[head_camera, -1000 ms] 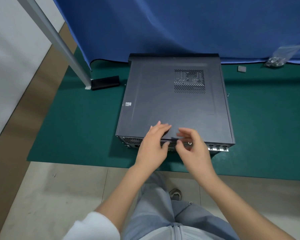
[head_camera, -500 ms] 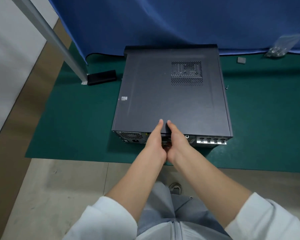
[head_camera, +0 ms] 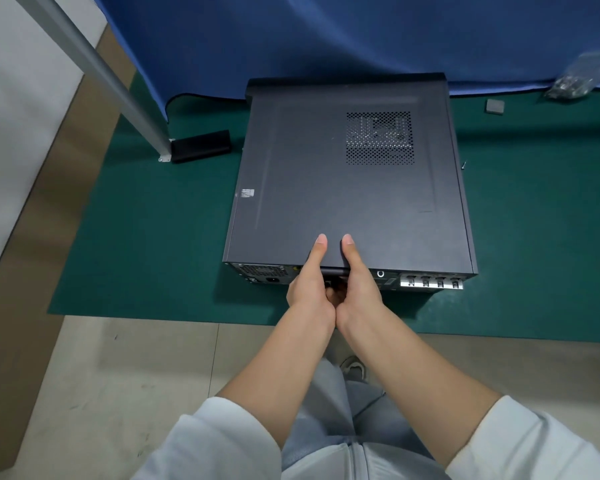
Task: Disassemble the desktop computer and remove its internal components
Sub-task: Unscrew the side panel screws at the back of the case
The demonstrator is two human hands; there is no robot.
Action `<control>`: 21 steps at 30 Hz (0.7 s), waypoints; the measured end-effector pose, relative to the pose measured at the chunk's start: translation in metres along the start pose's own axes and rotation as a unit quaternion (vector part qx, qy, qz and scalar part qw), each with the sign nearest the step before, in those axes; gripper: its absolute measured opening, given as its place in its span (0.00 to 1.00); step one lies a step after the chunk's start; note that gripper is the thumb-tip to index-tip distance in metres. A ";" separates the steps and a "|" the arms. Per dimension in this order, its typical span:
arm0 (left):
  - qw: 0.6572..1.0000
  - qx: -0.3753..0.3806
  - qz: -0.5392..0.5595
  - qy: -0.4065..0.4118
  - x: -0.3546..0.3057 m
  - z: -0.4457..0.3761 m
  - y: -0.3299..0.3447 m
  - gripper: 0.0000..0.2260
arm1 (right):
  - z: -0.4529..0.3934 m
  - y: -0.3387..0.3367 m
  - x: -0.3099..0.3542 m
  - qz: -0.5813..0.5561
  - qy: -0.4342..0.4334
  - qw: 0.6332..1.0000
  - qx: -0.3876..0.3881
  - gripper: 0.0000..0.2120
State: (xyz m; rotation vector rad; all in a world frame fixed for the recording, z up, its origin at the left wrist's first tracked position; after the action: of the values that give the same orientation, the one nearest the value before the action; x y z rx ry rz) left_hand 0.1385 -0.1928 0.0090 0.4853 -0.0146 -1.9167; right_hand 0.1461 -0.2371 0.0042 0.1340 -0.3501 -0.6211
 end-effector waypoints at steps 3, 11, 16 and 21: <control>1.000 -0.001 0.016 0.006 0.002 0.000 0.001 0.27 | -0.001 -0.001 0.001 0.000 0.002 1.000 0.011 0.24; 0.999 0.008 0.040 -0.007 0.002 0.003 0.002 0.25 | 0.000 -0.001 0.003 -0.004 0.002 0.999 0.034 0.26; 0.998 0.042 -0.022 -0.043 -0.004 0.004 -0.004 0.22 | 0.003 -0.010 0.000 0.054 -0.015 0.998 0.038 0.23; 0.988 0.035 -0.133 -0.065 -0.011 0.004 -0.014 0.17 | 0.007 -0.018 -0.009 0.101 -0.065 0.991 0.059 0.18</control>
State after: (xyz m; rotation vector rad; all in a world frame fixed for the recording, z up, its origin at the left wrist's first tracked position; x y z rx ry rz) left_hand 0.1280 -0.1780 0.0125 0.4255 -0.1075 -2.2128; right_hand 0.1271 -0.2463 0.0047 0.1706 -0.5194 -0.4101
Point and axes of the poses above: each hand's wrist, its own z-axis away from the middle knuckle, its own y-axis out of the palm, x = y × z, the point moved 1 cm from there along -z, towards the middle knuckle, and after that the axes turned 7 degrees about z, right-handed, at the moved point
